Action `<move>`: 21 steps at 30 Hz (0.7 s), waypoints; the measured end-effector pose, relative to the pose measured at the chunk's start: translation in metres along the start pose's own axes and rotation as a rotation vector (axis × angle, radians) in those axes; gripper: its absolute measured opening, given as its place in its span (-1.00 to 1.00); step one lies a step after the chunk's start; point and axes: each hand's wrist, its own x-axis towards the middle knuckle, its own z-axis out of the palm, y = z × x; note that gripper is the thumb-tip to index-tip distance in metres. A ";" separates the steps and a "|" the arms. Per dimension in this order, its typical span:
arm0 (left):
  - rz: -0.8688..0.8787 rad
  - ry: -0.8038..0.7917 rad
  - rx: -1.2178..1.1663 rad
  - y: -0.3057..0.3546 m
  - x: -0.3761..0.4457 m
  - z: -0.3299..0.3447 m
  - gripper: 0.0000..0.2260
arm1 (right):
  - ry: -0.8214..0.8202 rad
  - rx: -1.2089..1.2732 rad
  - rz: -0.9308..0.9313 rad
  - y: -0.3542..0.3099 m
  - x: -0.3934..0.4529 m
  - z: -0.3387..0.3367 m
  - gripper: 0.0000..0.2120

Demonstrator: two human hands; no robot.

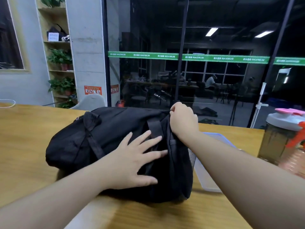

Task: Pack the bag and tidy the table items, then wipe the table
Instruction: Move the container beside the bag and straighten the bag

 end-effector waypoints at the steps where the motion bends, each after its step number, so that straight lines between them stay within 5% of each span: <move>1: -0.041 -0.052 0.007 -0.004 -0.002 0.007 -0.42 | 0.034 -0.115 -0.060 -0.002 -0.003 0.000 -0.82; 6: -0.225 -0.060 0.054 -0.023 0.006 0.015 -0.34 | 0.093 -0.297 -0.398 -0.020 -0.030 -0.030 -0.77; 12: -0.363 -0.027 0.109 -0.046 0.011 0.018 -0.26 | -0.337 -0.244 -0.324 -0.018 -0.092 -0.034 -0.42; 21: -0.422 0.051 -0.099 -0.064 -0.002 0.025 -0.34 | -0.541 -0.113 -0.318 -0.018 -0.069 0.009 -0.20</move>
